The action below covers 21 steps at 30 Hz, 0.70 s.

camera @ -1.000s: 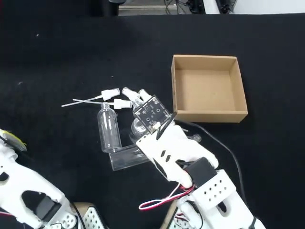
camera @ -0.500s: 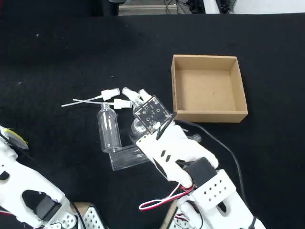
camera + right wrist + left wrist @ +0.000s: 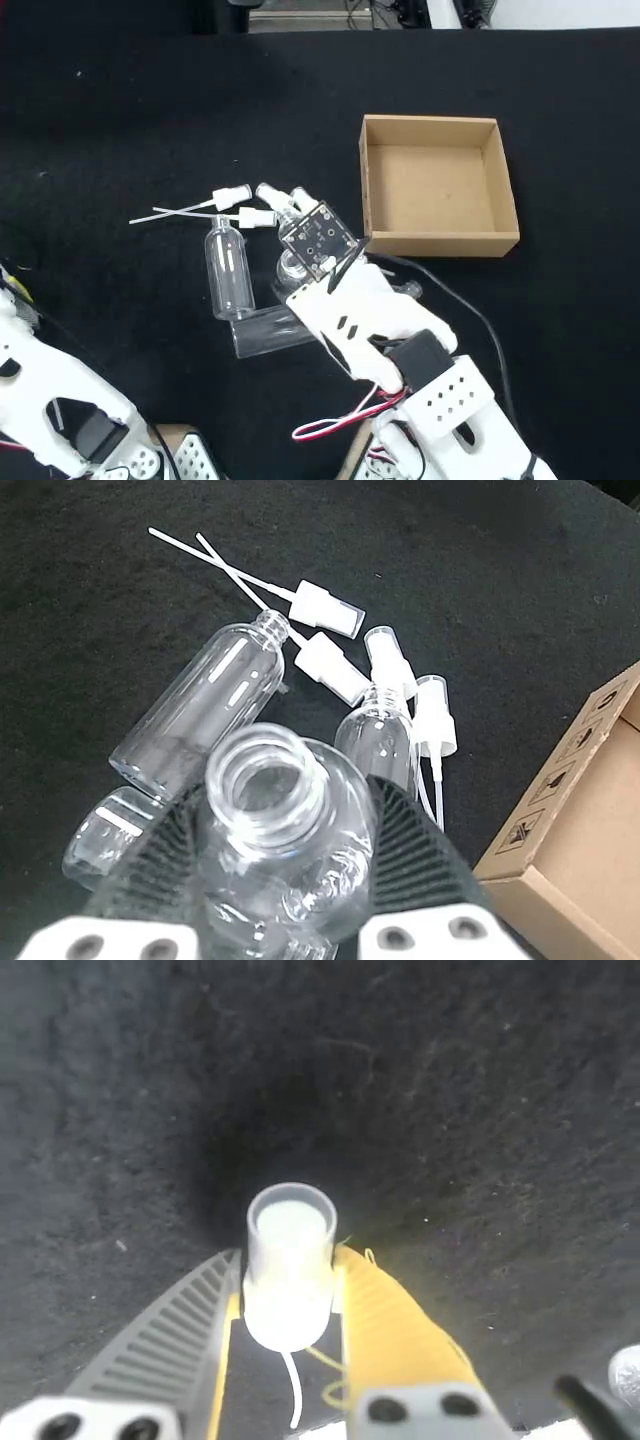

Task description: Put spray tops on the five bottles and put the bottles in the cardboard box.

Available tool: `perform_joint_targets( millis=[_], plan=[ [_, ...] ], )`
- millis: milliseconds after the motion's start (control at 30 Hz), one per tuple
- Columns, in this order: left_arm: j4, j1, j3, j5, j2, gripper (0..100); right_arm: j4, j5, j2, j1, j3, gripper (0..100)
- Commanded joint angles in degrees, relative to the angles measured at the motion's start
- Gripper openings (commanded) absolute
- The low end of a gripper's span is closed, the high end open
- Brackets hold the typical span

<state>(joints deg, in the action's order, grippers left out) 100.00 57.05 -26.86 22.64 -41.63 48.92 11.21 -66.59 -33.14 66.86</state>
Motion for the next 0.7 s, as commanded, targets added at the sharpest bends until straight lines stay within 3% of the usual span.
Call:
perform_joint_targets(
  millis=[0,167,333,533,667],
  plan=[
    [0.8,-0.4,2.4,0.3,12.5,3,-1.1,0.1,-1.7,1.0,-0.5,1.1],
    [0.6,-5.1,16.7,0.3,36.2,3,-1.1,-0.1,-1.8,0.9,-0.8,1.1],
    [-2.0,-18.9,29.4,-5.7,61.0,3,-0.4,-0.2,-7.9,0.9,0.7,1.1],
    [-16.3,-41.8,33.4,-18.8,82.0,3,0.7,-0.2,-24.2,1.4,6.5,1.1],
    [-28.3,-53.6,32.8,-26.9,91.1,3,0.7,-0.2,-30.7,1.4,9.7,1.1]
  ],
)
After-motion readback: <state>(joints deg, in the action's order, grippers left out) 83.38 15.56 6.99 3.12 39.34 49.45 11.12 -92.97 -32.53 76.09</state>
